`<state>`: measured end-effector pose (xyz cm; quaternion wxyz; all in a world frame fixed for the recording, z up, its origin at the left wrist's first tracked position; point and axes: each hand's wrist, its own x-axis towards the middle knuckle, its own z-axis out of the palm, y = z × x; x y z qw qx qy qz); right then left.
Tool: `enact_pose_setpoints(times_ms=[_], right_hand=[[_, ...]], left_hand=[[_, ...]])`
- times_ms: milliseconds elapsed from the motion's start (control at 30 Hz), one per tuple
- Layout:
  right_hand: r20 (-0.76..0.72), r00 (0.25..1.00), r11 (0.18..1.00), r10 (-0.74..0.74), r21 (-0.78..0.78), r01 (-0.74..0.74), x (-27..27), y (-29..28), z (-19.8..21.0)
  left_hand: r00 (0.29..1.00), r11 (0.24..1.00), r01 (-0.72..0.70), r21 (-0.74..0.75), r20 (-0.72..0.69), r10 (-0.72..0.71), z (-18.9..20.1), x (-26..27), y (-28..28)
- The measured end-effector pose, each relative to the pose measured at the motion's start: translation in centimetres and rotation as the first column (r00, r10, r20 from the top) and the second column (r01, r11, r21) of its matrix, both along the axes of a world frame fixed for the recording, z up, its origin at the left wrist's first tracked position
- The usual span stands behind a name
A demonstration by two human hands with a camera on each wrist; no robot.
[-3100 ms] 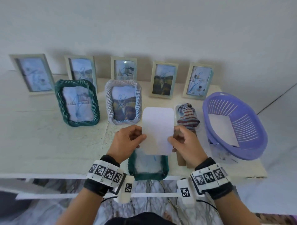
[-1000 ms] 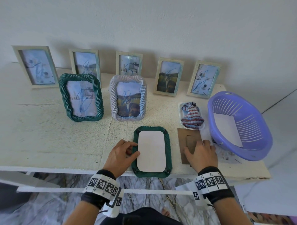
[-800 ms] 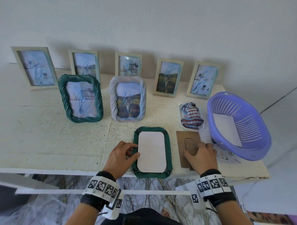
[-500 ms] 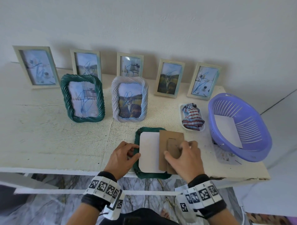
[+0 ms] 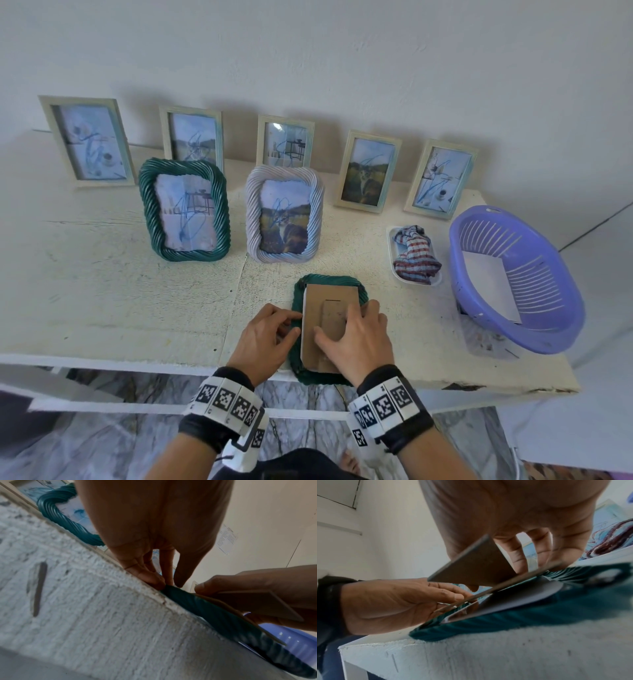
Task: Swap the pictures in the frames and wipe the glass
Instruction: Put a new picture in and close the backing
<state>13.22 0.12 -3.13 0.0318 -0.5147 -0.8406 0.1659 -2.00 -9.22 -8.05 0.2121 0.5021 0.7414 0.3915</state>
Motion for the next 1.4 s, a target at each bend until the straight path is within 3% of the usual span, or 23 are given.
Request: enact_pose_setpoints(times_ms=[800,1000,1167,1267,1400], right_hand=[[0.006,1.0,1.0,0.01,0.006,-0.01,0.0,0.0,-1.1],[-0.11,0.994,1.0,0.018,-0.011,-0.019,1.6,0.6,-0.5],[-0.268,0.945,0.982,0.187,0.011,-0.191,5.6,2.1,-0.3],[-0.236,0.914,0.941,0.33,0.005,-0.339,7.8,1.9,-0.6],[-0.177,0.887,0.903,0.427,0.031,-0.429,9.4,0.7,-1.3]], left_hand=[[1.0,1.0,-0.001,-0.015,-0.028,0.001,-0.4,0.1,0.1],[1.0,1.0,-0.005,-0.002,-0.029,0.005,-0.2,0.0,0.0],[0.974,0.995,0.092,0.048,-0.214,-0.08,0.1,1.0,0.0],[0.945,0.98,0.196,0.031,-0.274,-0.18,0.8,1.9,0.3],[0.889,0.943,0.33,-0.036,-0.324,-0.323,1.2,2.8,0.8]])
